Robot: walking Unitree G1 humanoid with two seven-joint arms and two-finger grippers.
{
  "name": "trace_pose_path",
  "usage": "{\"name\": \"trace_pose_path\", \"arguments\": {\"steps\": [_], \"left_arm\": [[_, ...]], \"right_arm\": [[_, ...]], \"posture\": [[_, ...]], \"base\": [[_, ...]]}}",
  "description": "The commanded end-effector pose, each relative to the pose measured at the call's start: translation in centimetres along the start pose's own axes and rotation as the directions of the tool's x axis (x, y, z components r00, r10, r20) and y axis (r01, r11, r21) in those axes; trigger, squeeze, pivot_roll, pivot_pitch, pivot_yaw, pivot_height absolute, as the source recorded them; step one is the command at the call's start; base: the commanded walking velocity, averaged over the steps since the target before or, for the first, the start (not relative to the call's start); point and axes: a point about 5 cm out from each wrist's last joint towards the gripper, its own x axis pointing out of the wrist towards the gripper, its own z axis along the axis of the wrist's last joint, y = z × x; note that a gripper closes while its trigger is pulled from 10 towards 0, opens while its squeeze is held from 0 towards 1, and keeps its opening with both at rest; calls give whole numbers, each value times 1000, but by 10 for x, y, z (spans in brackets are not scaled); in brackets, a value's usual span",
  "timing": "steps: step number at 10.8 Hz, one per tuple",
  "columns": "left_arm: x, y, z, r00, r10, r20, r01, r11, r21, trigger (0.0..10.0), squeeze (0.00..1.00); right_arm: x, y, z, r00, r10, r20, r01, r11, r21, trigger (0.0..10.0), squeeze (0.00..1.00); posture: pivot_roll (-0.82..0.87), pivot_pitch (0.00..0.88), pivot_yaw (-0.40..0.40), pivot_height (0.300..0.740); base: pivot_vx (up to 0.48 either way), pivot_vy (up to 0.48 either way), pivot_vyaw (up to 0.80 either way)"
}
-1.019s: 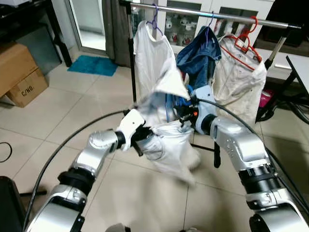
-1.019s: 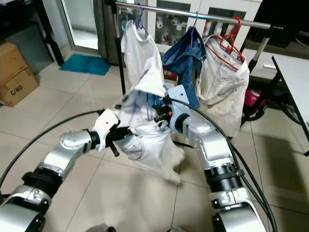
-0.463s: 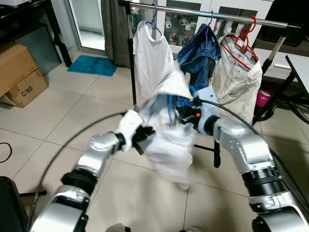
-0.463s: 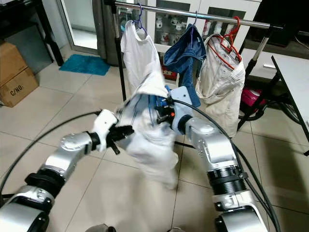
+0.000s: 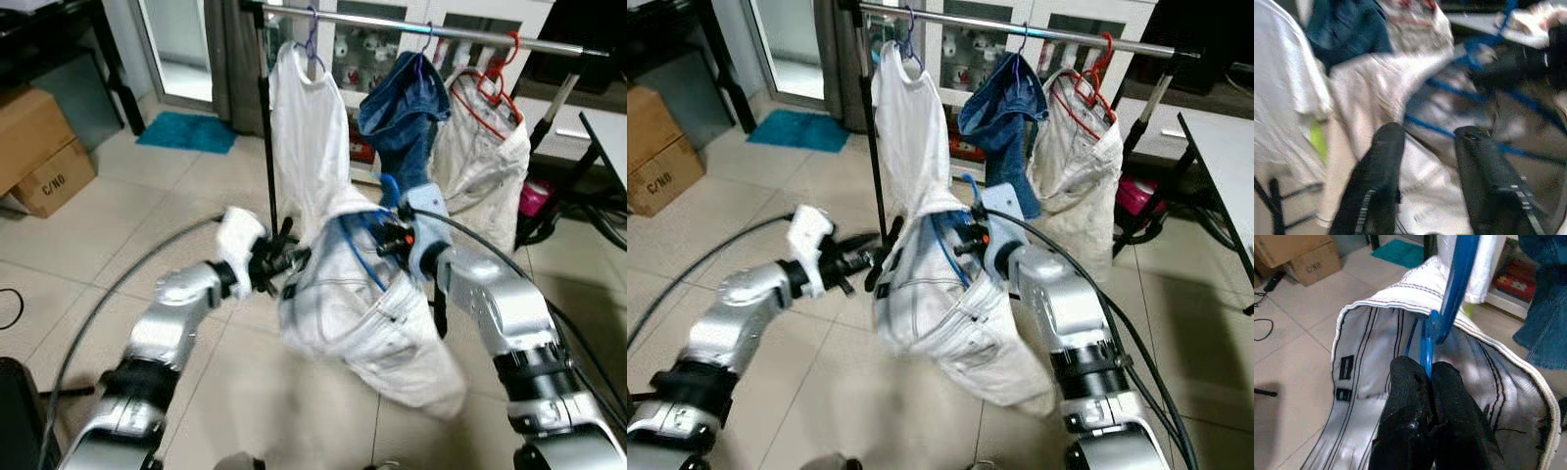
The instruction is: Hang hanger
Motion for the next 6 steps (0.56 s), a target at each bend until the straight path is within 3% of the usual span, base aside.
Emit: {"name": "trace_pose_path", "arguments": {"steps": [1,2,4,5,6], "left_arm": [[-4,1,6,999,49,23,-49,999,-12,10000,627],[-13,-2,5,992,127,22,-127,992,-11,10000,0],[-33,-12,-3,966,259,0,-259,966,-3,10000,0],[-44,-13,-12,932,362,-17,-362,932,9,10000,0],[-46,-12,-10,920,393,2,-393,919,17,10000,0]], "right_arm": [[-4,-7,4,998,-48,32,48,999,-6,10000,0],[-7,-9,-4,995,-92,32,92,996,3,10000,0],[-13,-12,-17,979,-193,61,189,980,62,10000,0],[-22,-13,-22,949,-293,116,283,955,94,10000,0],[-26,-13,-23,932,-333,146,322,942,92,10000,0]], "posture": [[-71,26,2,740],[-68,27,-2,740],[-58,25,-10,740],[-53,23,-26,740],[-50,23,-31,740]], "base": [[0,0,0],[0,0,0],[0,0,0],[0,0,0],[0,0,0]]}}
